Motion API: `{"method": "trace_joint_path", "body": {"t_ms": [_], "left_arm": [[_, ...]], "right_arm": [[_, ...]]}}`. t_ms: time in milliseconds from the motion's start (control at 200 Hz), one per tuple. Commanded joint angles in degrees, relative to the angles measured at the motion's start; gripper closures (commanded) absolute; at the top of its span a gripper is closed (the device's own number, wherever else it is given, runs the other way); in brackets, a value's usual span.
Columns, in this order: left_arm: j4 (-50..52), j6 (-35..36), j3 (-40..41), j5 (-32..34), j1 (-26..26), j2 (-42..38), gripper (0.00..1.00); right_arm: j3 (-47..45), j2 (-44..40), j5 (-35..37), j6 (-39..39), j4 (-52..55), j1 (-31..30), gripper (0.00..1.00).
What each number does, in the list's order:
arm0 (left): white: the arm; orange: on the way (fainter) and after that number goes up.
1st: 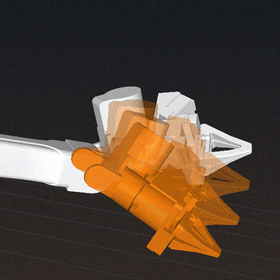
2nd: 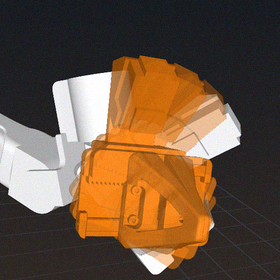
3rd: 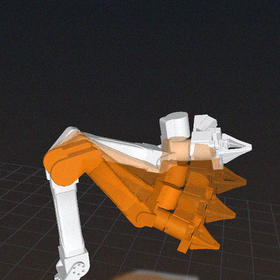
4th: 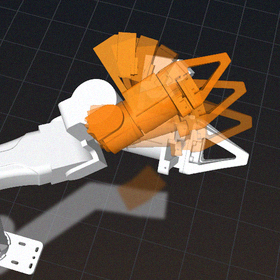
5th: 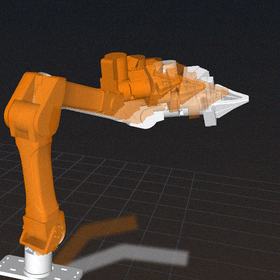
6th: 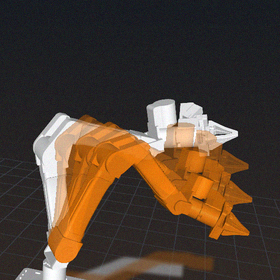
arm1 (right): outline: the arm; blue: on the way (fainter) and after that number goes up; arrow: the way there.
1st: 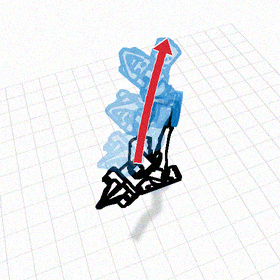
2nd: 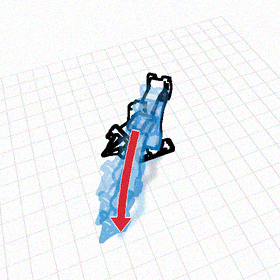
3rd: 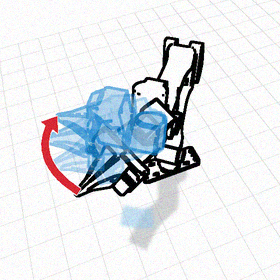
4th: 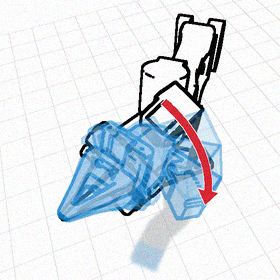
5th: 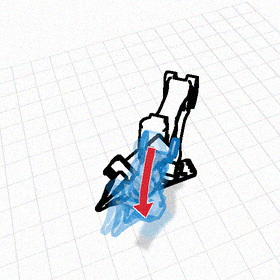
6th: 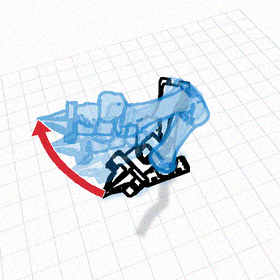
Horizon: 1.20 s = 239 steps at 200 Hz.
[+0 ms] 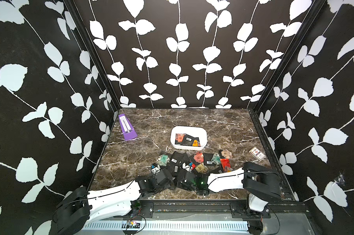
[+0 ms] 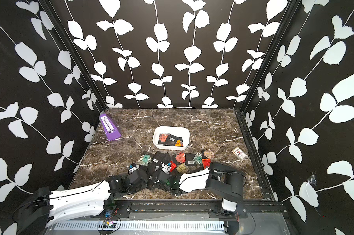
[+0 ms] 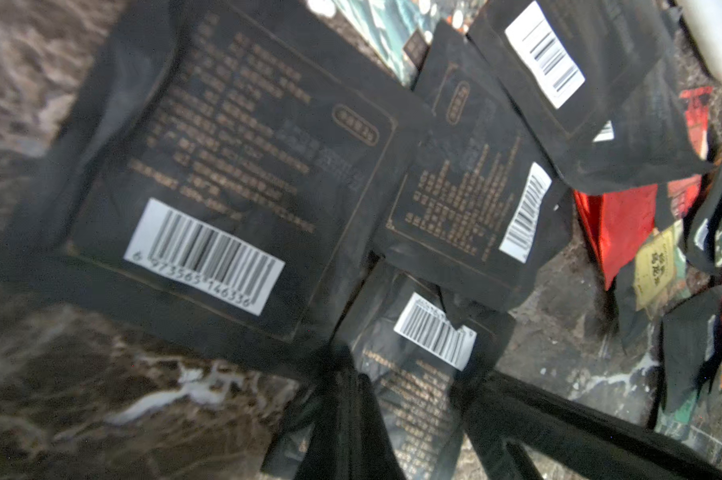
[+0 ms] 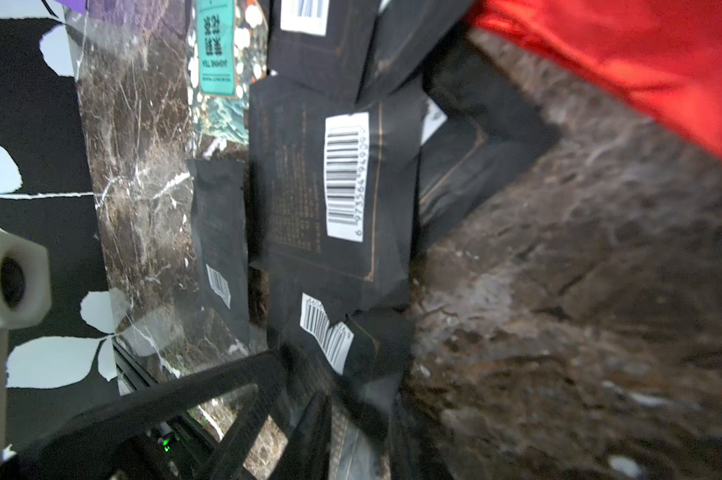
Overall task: Put the tea bags into the storage box
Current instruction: Pick up the tea bag from the center of the board, then place the tea bag in the storage box.
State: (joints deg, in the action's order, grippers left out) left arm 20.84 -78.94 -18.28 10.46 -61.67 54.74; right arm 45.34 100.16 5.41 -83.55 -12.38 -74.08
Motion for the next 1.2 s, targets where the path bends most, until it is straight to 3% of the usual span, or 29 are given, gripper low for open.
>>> {"method": "trace_joint_path", "body": {"t_ms": [0,390,590,805,985,1190], "left_arm": [[2.4,0.81,1.76,-2.02,0.08,1.37,1.0],[2.83,1.85,1.08,-2.11,0.09,0.92,1.0],[5.05,3.17,-0.49,-0.34,0.13,-3.12,1.0],[5.8,4.87,-2.04,2.63,0.15,-8.96,1.0],[1.53,4.9,-1.71,3.62,0.15,-11.66,0.9],[-4.17,6.28,-1.75,4.44,0.15,-11.35,0.87]], "right_arm": [[-0.52,2.53,0.32,-0.52,4.16,0.34,0.77],[0.41,1.44,1.42,0.29,6.73,0.36,1.0],[2.35,-2.49,2.07,3.43,13.19,0.34,1.0],[2.73,-13.8,4.63,8.28,25.22,0.33,1.0],[5.08,-27.14,12.08,14.92,39.76,0.88,1.0],[8.54,-36.81,11.3,25.02,43.11,12.21,1.0]]}}
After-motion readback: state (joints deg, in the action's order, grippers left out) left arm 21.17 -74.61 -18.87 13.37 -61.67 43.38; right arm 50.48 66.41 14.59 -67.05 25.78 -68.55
